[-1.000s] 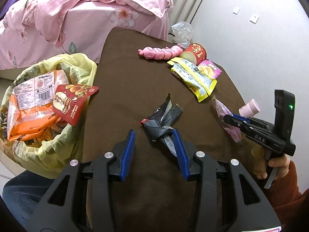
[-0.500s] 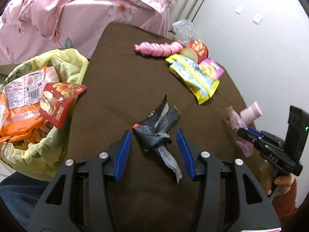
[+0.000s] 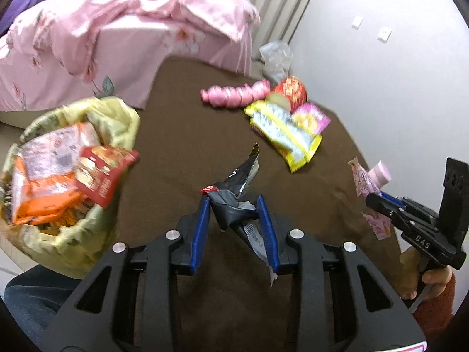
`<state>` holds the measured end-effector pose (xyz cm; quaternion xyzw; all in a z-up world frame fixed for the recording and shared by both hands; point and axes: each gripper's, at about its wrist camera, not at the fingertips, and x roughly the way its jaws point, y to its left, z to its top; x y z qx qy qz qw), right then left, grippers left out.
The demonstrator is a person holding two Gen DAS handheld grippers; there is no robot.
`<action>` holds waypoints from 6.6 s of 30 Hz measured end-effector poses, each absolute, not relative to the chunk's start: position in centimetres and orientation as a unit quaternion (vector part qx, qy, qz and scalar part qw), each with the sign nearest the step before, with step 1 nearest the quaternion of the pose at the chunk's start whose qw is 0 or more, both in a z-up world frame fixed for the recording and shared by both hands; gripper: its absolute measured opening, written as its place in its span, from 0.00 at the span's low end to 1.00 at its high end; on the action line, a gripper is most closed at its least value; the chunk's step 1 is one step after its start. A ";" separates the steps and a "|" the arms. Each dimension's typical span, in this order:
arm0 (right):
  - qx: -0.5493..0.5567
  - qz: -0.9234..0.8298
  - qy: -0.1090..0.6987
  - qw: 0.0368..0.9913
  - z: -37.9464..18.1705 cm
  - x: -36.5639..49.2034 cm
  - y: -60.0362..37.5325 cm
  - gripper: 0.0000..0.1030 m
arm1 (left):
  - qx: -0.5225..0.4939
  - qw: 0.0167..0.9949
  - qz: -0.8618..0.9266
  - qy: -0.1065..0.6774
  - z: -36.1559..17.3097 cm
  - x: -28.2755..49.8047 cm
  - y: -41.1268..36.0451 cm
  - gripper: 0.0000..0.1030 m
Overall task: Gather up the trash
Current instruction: 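Carry the black and pink wrappers over the trash bag and open both tools, then move both tools back to the table and grasp the red paper cup with the left tool, then grasp the pink card with the right tool while the left tool holds the red cup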
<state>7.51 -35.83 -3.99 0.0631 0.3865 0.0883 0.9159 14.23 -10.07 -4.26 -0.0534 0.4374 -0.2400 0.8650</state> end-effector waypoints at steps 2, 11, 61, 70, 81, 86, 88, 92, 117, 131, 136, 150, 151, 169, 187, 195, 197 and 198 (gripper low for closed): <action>0.056 0.095 0.379 0.919 -3.2 7.4 -35.1 0.16 | -0.062 0.875 -0.234 0.420 -3.0 13.8 -8.9 0.31; 0.006 0.148 0.346 0.926 0.4 7.9 -29.5 0.16 | -0.111 0.916 -0.161 0.350 1.5 12.7 0.0 0.31; -0.102 0.334 0.524 0.776 -10.7 29.6 -4.2 0.23 | -0.199 0.885 -0.080 0.412 -10.5 21.7 13.7 0.36; -0.107 0.318 0.468 0.817 -6.6 26.9 -7.0 0.46 | -0.200 0.907 -0.051 0.367 -6.5 20.6 14.7 0.49; -0.078 0.256 0.410 0.872 -2.9 20.5 -17.0 0.56 | -0.155 0.925 -0.087 0.337 -2.5 18.6 9.6 0.49; -0.069 0.196 0.391 0.897 -2.2 16.5 -23.7 0.56 | -0.121 0.921 -0.138 0.344 -2.1 18.4 4.4 0.49; -0.063 0.168 0.386 0.905 -2.5 15.3 -26.1 0.56 | -0.106 0.917 -0.161 0.348 -2.0 18.4 2.0 0.49; -0.045 0.137 0.391 0.909 -3.1 14.2 -30.0 0.56 | -0.082 0.910 -0.200 0.354 -1.9 18.6 -2.2 0.49; 0.026 0.025 0.380 0.924 -7.0 12.0 -41.3 0.56 | 0.101 0.856 -0.352 0.364 -4.4 30.0 -30.6 0.53; 0.031 0.031 0.364 0.931 -5.4 15.3 -41.8 0.56 | 0.097 0.823 -0.322 0.458 -6.6 27.2 -24.8 0.52; 0.019 0.021 0.361 0.932 -4.9 18.4 -41.3 0.56 | 0.026 0.826 -0.326 0.460 -6.0 24.5 -20.3 0.52; 0.080 -0.017 0.401 0.913 -8.3 26.8 -43.6 0.48 | -0.042 0.847 -0.308 0.431 -4.1 20.4 -14.2 0.52; 0.090 -0.008 0.413 0.906 -8.8 27.1 -43.6 0.48 | -0.037 0.850 -0.304 0.428 -4.1 20.1 -14.0 0.52; 0.024 0.076 0.403 0.912 -8.4 24.1 -38.4 0.30 | -0.036 0.852 -0.267 0.449 -6.2 18.2 -11.3 0.53; 0.006 0.116 0.409 0.905 -9.1 29.3 -38.2 0.35 | -0.057 0.858 -0.257 0.442 -6.3 18.2 -9.4 0.54; 0.024 0.152 0.434 0.888 -8.6 25.7 -37.7 0.20 | -0.057 0.849 -0.274 0.447 -5.9 17.8 -9.7 0.59; 0.021 0.174 0.436 0.883 -8.3 24.0 -37.2 0.20 | -0.059 0.847 -0.282 0.448 -5.5 17.8 -9.6 0.61; 0.020 0.177 0.434 0.883 -8.1 23.5 -37.1 0.20 | -0.058 0.849 -0.280 0.445 -5.2 17.8 -9.6 0.61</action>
